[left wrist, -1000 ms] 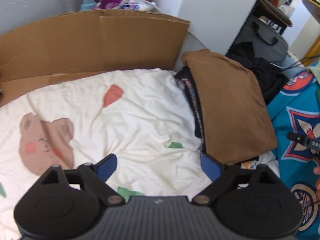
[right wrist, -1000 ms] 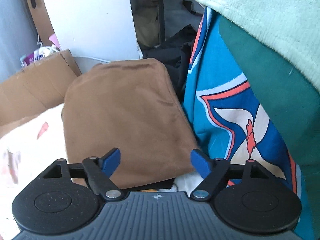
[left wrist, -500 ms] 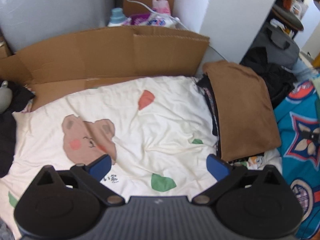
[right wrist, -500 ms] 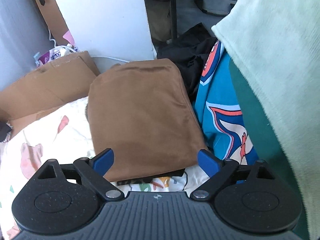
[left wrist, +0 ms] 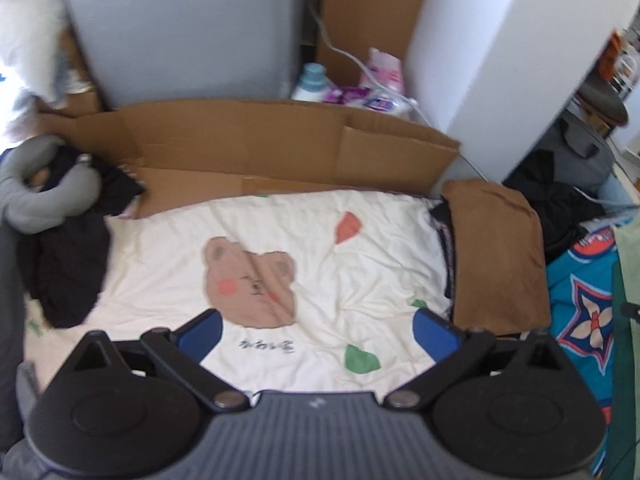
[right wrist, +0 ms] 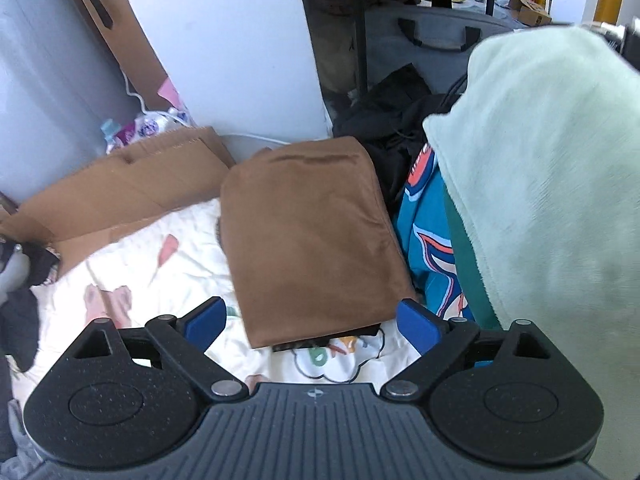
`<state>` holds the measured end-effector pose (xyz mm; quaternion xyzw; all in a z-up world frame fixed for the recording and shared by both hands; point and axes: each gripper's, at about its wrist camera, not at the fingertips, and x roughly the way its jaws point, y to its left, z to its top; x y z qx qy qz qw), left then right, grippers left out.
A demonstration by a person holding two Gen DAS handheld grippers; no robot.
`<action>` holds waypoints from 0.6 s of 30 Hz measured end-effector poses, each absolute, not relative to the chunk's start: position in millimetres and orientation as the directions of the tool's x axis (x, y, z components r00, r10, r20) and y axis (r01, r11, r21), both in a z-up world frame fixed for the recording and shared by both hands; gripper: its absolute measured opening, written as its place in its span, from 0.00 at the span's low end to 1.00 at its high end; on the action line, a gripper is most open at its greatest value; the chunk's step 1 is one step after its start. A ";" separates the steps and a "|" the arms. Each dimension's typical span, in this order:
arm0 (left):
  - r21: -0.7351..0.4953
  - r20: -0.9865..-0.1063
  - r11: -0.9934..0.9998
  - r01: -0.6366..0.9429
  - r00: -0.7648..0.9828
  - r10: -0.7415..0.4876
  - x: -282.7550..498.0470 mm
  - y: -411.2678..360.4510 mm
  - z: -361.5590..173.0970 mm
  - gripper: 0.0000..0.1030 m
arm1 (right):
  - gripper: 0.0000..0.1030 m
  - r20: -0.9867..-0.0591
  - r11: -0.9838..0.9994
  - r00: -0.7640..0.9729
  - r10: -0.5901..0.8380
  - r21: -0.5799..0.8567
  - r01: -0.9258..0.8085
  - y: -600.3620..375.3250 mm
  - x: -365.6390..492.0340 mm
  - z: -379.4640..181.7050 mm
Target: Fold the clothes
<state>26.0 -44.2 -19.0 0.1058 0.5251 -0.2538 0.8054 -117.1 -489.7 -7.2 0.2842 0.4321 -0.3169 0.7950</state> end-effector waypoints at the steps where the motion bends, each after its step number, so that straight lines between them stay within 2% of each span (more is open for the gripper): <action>1: -0.099 -0.899 0.854 0.510 0.323 -0.297 26.1 -36.9 -11.6 0.99 | 0.96 -0.870 0.637 0.423 -0.253 0.180 0.750 -487.1 -117.6 0.4; 11: -0.079 -0.891 0.890 0.449 0.369 -0.266 18.3 39.4 57.9 1.00 | 0.96 -0.851 0.664 0.464 -0.245 0.201 0.720 -456.8 -109.8 86.7; 18: -0.093 -0.876 0.909 0.405 0.400 -0.268 3.9 88.1 83.2 1.00 | 0.96 -0.833 0.690 0.497 -0.244 0.211 0.693 -420.1 -96.2 139.4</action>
